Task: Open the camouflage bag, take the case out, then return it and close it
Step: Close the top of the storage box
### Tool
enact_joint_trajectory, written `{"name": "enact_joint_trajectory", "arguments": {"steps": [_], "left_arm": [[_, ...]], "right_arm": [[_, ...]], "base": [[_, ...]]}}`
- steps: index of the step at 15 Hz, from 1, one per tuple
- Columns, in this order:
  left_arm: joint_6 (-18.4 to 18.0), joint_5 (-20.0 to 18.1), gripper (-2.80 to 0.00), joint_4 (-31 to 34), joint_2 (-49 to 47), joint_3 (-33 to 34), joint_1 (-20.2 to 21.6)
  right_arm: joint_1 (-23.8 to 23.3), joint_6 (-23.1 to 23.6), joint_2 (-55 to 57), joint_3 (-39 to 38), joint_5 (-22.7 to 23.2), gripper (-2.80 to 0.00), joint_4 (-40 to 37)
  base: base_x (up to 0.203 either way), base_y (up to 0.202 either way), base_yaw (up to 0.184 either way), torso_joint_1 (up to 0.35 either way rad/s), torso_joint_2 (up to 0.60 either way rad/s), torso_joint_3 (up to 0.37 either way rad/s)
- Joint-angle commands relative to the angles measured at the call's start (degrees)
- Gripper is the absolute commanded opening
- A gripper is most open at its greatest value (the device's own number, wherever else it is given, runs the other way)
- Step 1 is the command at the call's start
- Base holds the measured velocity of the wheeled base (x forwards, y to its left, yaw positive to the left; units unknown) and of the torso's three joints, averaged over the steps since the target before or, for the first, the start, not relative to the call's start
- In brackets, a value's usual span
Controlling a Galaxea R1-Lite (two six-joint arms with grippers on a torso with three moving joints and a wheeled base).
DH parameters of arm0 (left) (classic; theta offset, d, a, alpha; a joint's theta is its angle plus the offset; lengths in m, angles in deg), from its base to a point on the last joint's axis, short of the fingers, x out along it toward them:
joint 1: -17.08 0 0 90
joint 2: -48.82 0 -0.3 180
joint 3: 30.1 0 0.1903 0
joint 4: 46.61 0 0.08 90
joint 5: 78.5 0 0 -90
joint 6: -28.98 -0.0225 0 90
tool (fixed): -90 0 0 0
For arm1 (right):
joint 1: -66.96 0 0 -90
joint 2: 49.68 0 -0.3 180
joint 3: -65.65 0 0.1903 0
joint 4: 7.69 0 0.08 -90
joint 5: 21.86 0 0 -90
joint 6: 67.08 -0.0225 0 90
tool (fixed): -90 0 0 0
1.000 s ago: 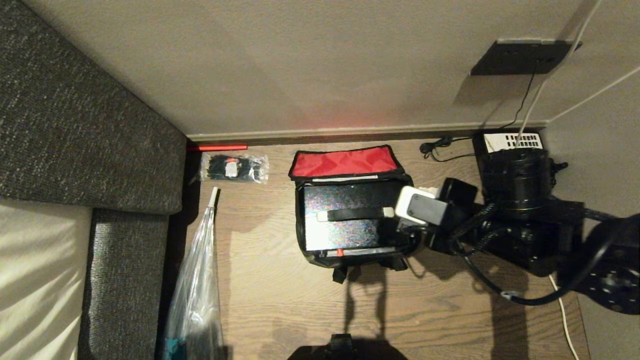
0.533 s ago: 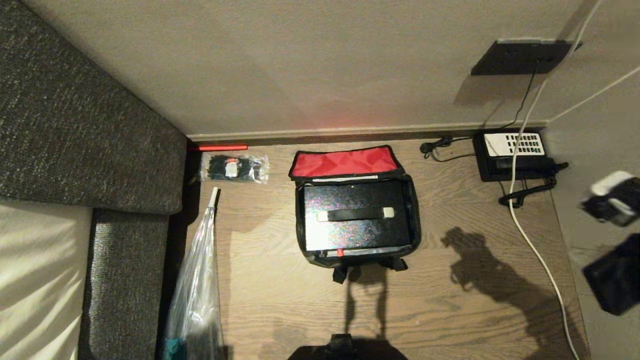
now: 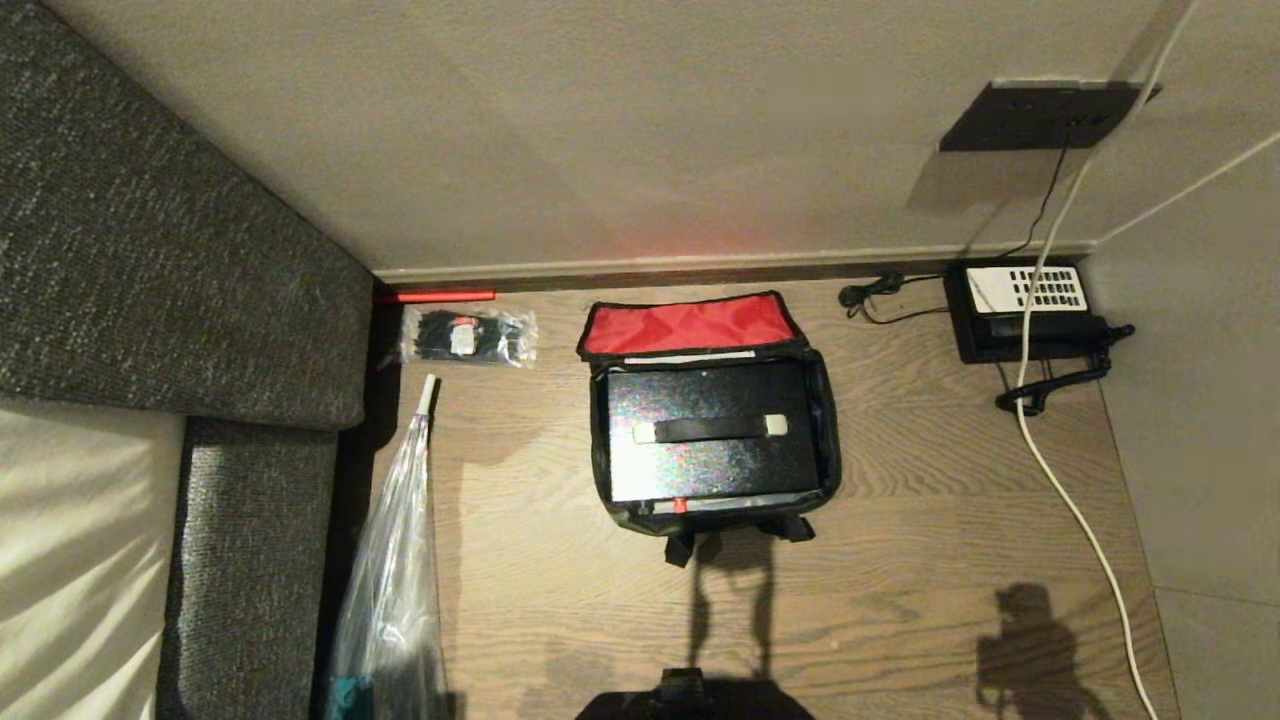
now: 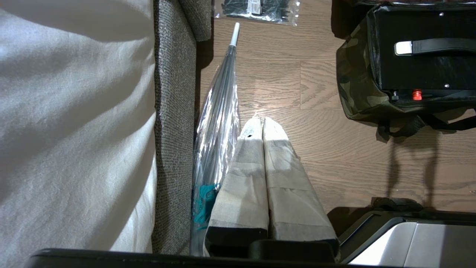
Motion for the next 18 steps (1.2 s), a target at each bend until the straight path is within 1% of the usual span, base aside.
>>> {"name": "enact_joint_trajectory", "arguments": {"steps": [1,2,3,4,5,6,7,8,9,11,18], "left_arm": [[0.03,0.02,-2.8,0.02,0.02,0.18,0.02],[-0.01,0.02,-2.8,0.02,0.02,0.18,0.02],[-0.2,0.02,-2.8,0.02,0.02,0.18,0.02],[0.08,0.02,-2.8,0.02,0.02,0.18,0.02],[-0.16,0.02,-2.8,0.02,0.02,0.18,0.02],[0.27,0.02,-2.8,0.02,0.02,0.18,0.02],[-0.02,0.05,-2.8,-0.01,0.02,0.18,0.02],[0.02,0.02,-2.8,0.02,0.02,0.18,0.02],[0.11,0.02,-2.8,0.02,0.02,0.18,0.02],[0.11,0.02,-2.8,0.02,0.02,0.18,0.02],[-0.25,0.02,-2.8,0.02,0.02,0.18,0.02]], "right_arm": [[-1.3,6.17,-3.95,-14.37,1.31,-2.8,17.82],[-1.89,7.92,-4.12,-17.7,2.37,-2.8,22.47],[-4.37,9.19,-5.67,-18.95,6.05,-2.8,22.95],[-7.24,10.1,-8.45,-18.61,9.97,-2.8,22.01],[-7.88,10.45,-13.02,-18.48,10.93,-2.8,20.99],[-7.59,10.43,-17.34,-18.4,11.5,-2.8,19.8],[-7.31,8.5,-19.9,-18.34,11.7,-2.8,18.9],[-7.06,5.3,-20.57,-18.28,11.67,-2.8,18.18],[-6.95,5.87,-20.38,-18.13,11.7,-2.8,17.66],[-6.92,5.18,-20.38,-18.16,11.81,-2.8,17.7],[-6.92,5.17,-20.38,-18.16,11.76,-2.8,17.7]], "base": [[0.0,0.0,0.0,0.0,0.0,0.0],[0.0,0.0,0.0,0.0,0.0,0.0],[0.0,0.0,0.0,0.0,0.0,0.0],[0.0,0.0,0.0,0.0,0.0,0.0],[0.0,0.0,0.0,0.0,0.0,0.0],[0.0,0.0,0.0,0.0,0.0,0.0],[0.0,0.0,0.0,0.0,0.0,0.0],[0.0,0.0,0.0,0.0,0.0,0.0],[0.0,0.0,0.0,0.0,0.0,0.0],[0.0,0.0,0.0,0.0,0.0,0.0],[0.0,0.0,0.0,0.0,0.0,0.0]]}}
